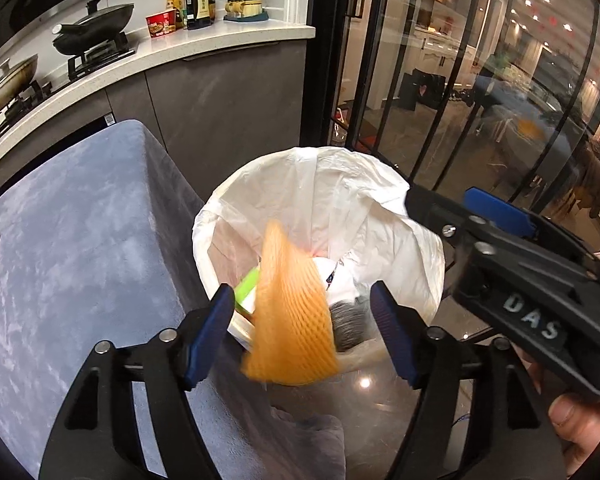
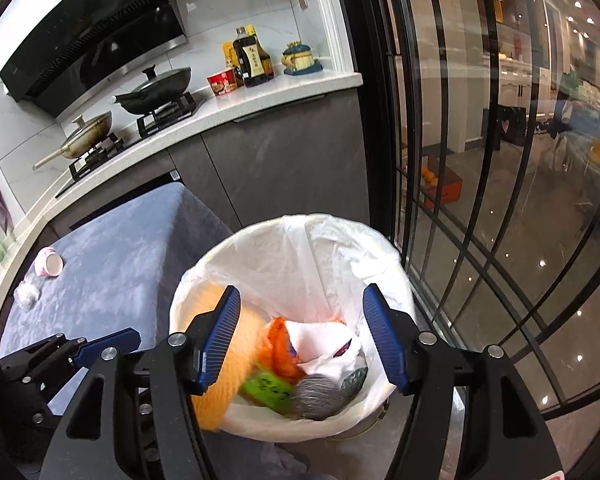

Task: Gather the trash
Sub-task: 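Carry the foam net and steel wool over the bin and release both, then move both open tools back over the table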

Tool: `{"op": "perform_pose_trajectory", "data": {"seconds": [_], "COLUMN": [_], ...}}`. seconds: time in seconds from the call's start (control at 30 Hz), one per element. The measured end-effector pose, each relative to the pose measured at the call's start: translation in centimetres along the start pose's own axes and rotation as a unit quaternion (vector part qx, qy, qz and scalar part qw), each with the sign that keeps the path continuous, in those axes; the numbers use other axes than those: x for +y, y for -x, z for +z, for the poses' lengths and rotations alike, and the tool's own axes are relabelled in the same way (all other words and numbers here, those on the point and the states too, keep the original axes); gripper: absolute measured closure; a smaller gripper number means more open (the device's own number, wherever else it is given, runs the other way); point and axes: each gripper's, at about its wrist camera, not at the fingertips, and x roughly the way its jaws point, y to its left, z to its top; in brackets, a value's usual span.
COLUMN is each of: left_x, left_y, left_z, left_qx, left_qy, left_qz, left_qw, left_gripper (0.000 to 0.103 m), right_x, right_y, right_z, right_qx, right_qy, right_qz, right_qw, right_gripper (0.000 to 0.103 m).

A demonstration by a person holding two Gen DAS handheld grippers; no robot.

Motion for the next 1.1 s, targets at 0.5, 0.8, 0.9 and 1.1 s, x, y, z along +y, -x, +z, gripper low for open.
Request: {"op": "perform_pose_trajectory", "data": {"seconds": [0.5,0.8,0.9,1.1], "left_x": [0.5,2.1,3.0,5.3], "left_y": [1.1,2.8,3.8,5.8], "left_z": [0.3,0.3,0.2,-0.5], "left_qx": [-0.012,-0.026,-0.034,-0.047], "left_qy": [0.01,0.028,0.036,0.06], "left_qz": [-0.001,0.004,0.008,0.012], "left_qw": [0.9999,0.9993,0.9988,0.997], "left_gripper": [0.03,0.028,0.026,0.023], "right_x": [-0.4,0.8,1.7,4.4], "right_y": [2.7,3.6,4.2,4.9], "right_z": [0.4,0.5,0.6,0.6], "right_qx": [-0.028,-0.032,-0.038,-0.043], "right_qy": [-0.009,-0.001,0.004,0.021], "right_qz": [-0.004,0.006,0.012,0.03], "right_qw": [1.0,0.999,0.999,0.998], "right_gripper": [0.038,0.037,0.034,0.033]}}
